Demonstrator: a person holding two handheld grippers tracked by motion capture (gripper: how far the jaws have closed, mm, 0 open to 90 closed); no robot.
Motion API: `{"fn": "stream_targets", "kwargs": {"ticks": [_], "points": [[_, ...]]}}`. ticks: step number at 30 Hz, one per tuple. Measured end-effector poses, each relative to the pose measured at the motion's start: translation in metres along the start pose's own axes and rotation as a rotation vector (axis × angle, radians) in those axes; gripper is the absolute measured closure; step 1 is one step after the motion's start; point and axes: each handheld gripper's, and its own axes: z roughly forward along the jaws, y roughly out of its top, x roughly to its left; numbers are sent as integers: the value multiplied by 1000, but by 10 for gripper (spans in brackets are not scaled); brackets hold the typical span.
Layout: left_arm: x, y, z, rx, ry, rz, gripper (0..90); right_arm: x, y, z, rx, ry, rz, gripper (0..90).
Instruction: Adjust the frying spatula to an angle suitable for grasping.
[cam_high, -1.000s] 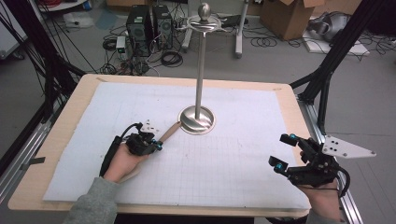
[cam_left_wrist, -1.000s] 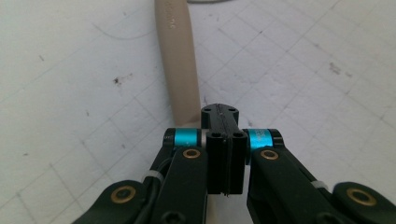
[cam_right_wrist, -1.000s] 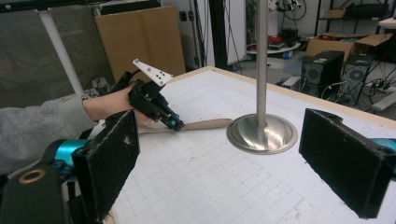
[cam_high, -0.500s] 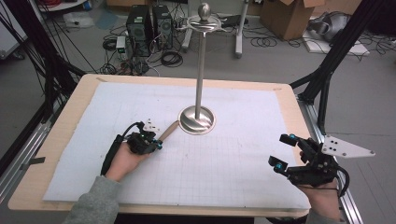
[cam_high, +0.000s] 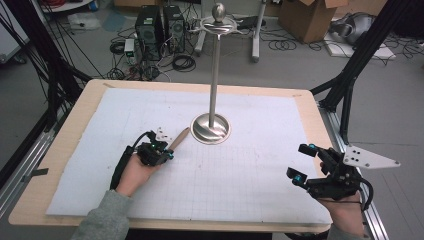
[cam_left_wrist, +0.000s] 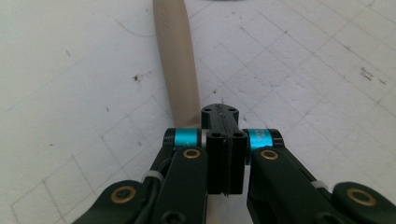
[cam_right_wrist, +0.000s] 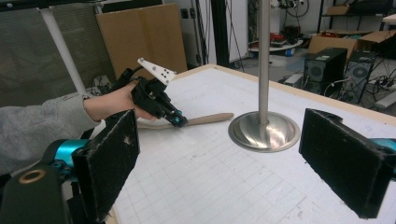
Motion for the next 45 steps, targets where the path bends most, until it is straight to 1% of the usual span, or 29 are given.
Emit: {"fn": "stream_targets", "kwargs": {"ticks": [1, 2, 5, 7, 8, 10, 11, 12, 14, 16, 18, 19, 21, 22, 24, 25, 27, 29, 31, 34, 36, 38, 40, 42, 45], "points": [[0, 0, 0, -1, -3, -2, 895, 0, 0, 0, 2, 1, -1, 113], [0, 0, 0, -6, -18, -7, 894, 0, 0, 0, 1, 0, 0, 113], [0, 1, -3, -38, -38, -15, 894, -1, 0, 1, 2, 1, -7, 113], [0, 1, -5, -55, -40, -26, 884, 0, 0, 2, 3, 3, 0, 113], [1, 1, -6, -54, -38, -29, 884, 0, 0, 2, 3, 3, 0, 113], [2, 0, -9, -60, -39, -37, 833, 0, 0, 2, 4, 3, -4, 113], [3, 0, -11, -72, -36, -40, 774, 0, 0, 2, 4, 2, -5, 113], [3, 0, -13, -79, -38, -47, 774, 0, 0, 2, 4, 2, -5, 113], [3, 0, -16, -89, -37, -60, 721, 0, 0, 2, 4, 3, -5, 113], [4, 0, -18, -97, -34, -73, 650, 0, 0, 2, 5, 2, -7, 113], [6, -1, -19, -100, -46, -97, 572, 0, 0, 3, 8, 4, -4, 113], [7, -1, -20, -105, -48, -111, 508, 0, 0, 3, 6, 6, -7, 113], [8, -2, -21, -116, -53, -121, 467, 0, 0, 4, 8, 8, -4, 113], [10, -2, -21, -116, -60, -129, 467, 0, 0, 4, 8, 8, -4, 113], [12, -3, -22, -116, -74, -140, 425, -1, 0, 4, 8, 7, -5, 113], [12, -3, -23, -115, -82, -141, 410, 0, 0, 4, 13, 8, 3, 113], [14, -4, -23, -112, -96, -141, 359, -1, 0, 5, 12, 9, -2, 113], [15, -5, -24, -118, -99, -136, 307, -2, -1, 5, 14, 11, 1, 113], [17, -6, -25, -122, -111, -151, 260, -2, -1, 5, 13, 11, 4, 112], [19, -7, -28, -139, -125, -158, 203, -3, -2, 5, 18, 8, 13, 113], [20, -7, -30, -140, -136, -181, 144, -3, -2, 4, 14, 6, 11, 113], [21, -7, -33, -150, -149, -211, 114, -3, -2, 3, 9, 9, 7, 113], [22, -8, -35, -152, -161, -216, 110, -4, -1, 2, 2, 9, 12, 113], [24, -9, -38, -154, -147, -216, 99, -6, -1, 2, -8, 11, 17, 113], [26, -11, -42, -164, -138, -232, 96, -7, -1, 5, -1, 19, 16, 113]]}}
